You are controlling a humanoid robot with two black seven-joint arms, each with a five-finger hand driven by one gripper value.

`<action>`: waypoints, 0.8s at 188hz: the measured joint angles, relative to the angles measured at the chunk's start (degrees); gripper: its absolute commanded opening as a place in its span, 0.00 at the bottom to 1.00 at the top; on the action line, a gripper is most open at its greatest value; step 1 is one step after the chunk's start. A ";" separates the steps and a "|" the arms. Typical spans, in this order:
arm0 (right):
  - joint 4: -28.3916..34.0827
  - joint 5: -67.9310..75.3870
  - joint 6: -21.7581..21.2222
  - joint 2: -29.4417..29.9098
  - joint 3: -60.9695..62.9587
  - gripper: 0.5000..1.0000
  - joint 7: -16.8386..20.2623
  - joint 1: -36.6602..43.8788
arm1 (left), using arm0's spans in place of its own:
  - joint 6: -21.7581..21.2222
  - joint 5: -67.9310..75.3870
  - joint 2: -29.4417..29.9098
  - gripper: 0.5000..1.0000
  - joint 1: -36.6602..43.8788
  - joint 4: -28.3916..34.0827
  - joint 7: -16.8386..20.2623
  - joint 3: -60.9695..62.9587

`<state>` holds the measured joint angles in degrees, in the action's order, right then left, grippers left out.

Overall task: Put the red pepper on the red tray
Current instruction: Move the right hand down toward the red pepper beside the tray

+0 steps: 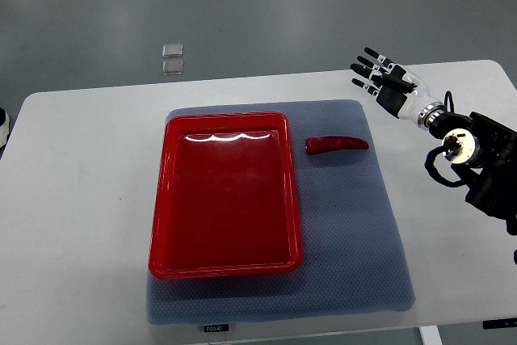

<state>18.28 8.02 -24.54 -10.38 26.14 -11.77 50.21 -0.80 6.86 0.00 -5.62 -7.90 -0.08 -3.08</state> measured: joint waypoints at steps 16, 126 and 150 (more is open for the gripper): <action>0.00 -0.11 -0.13 -0.32 0.13 0.89 -0.01 0.00 | 0.00 0.00 0.00 1.00 0.02 0.13 0.05 0.00; 4.24 -42.22 -1.30 -3.63 -7.54 0.89 0.00 7.95 | -0.03 0.00 0.00 1.00 -0.01 0.04 -0.07 -0.28; 9.40 -56.56 -1.30 -7.60 -8.77 0.89 0.01 10.95 | 0.05 0.00 0.00 1.00 -0.01 0.00 -0.32 -0.19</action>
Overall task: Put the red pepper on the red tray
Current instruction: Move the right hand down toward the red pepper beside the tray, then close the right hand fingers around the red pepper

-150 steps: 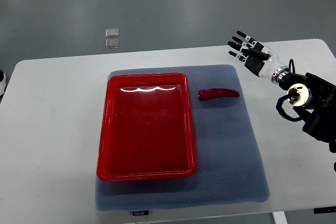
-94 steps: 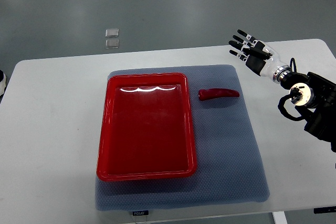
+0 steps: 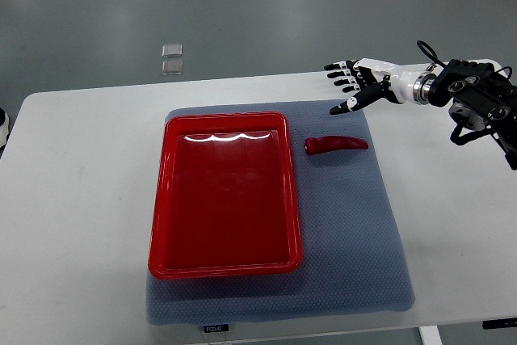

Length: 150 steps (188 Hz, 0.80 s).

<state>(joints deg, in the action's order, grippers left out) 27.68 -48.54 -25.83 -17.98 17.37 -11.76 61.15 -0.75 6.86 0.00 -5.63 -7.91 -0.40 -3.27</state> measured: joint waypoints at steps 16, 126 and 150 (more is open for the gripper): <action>3.54 -5.92 -0.03 -2.25 -1.81 0.89 0.11 1.37 | 0.05 0.00 0.00 1.00 0.00 0.00 -0.15 0.04; 15.19 -11.49 6.85 -4.27 -8.53 0.77 0.94 -0.85 | 0.05 0.09 0.00 1.00 0.00 -0.01 -0.57 0.19; 15.20 -13.15 9.66 -3.98 -10.60 0.72 0.79 -1.49 | 0.05 0.09 0.00 1.00 0.01 -0.01 -0.57 0.19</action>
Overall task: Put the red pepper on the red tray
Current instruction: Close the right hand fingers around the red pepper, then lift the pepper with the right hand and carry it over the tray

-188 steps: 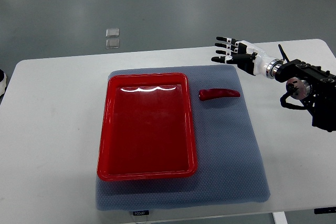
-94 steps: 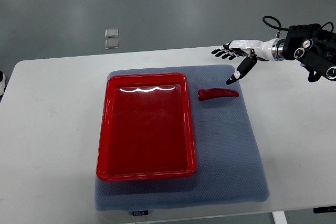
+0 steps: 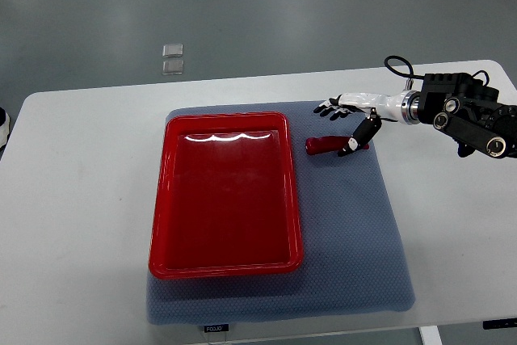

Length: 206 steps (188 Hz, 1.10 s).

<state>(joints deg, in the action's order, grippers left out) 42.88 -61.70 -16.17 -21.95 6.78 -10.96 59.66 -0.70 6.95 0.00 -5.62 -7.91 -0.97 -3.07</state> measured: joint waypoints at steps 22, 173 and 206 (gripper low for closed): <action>-0.15 -0.39 1.32 0.42 -0.58 0.68 -0.09 -0.53 | 0.00 0.00 0.00 1.00 0.00 0.00 0.00 0.00; -1.21 -1.67 5.77 2.53 -3.36 0.00 -0.36 -1.40 | -0.01 -0.05 0.00 1.00 0.01 0.25 0.00 -0.03; -0.63 -1.52 4.35 1.07 -3.47 0.00 -0.34 2.15 | -0.01 -0.05 0.00 1.00 0.01 0.39 0.00 -0.06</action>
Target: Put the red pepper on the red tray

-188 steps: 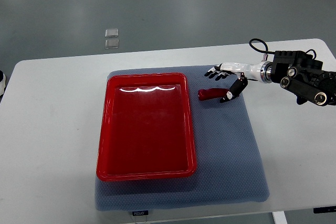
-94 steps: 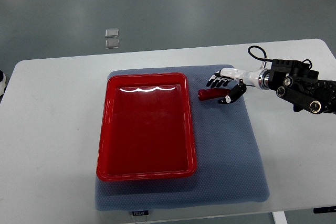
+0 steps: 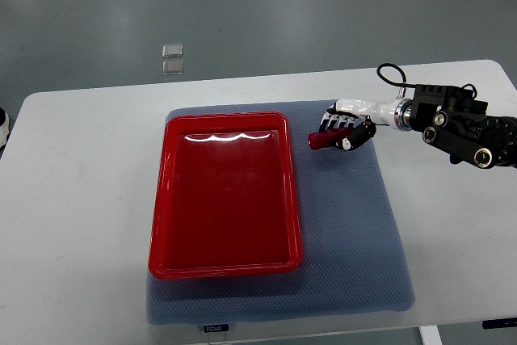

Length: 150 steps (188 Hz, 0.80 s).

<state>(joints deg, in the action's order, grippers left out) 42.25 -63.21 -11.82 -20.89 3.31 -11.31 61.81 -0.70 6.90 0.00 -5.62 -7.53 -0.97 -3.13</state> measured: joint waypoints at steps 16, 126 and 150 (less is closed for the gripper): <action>0.15 0.14 -1.36 -0.70 0.15 0.00 0.03 3.08 | 0.00 0.00 0.00 1.00 0.03 0.04 0.00 0.01; -0.50 0.29 -3.51 17.69 -0.64 0.00 1.99 11.84 | 0.00 0.05 0.00 1.00 0.01 -0.41 0.00 0.10; -1.95 0.27 -2.71 20.56 -2.07 0.00 1.99 9.98 | 0.00 0.05 0.00 1.00 0.04 -0.39 0.01 0.07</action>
<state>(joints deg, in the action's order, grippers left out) 40.30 -62.94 -14.53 -0.33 1.23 -9.32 71.79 -0.70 6.95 0.00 -5.58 -7.91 -0.97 -3.06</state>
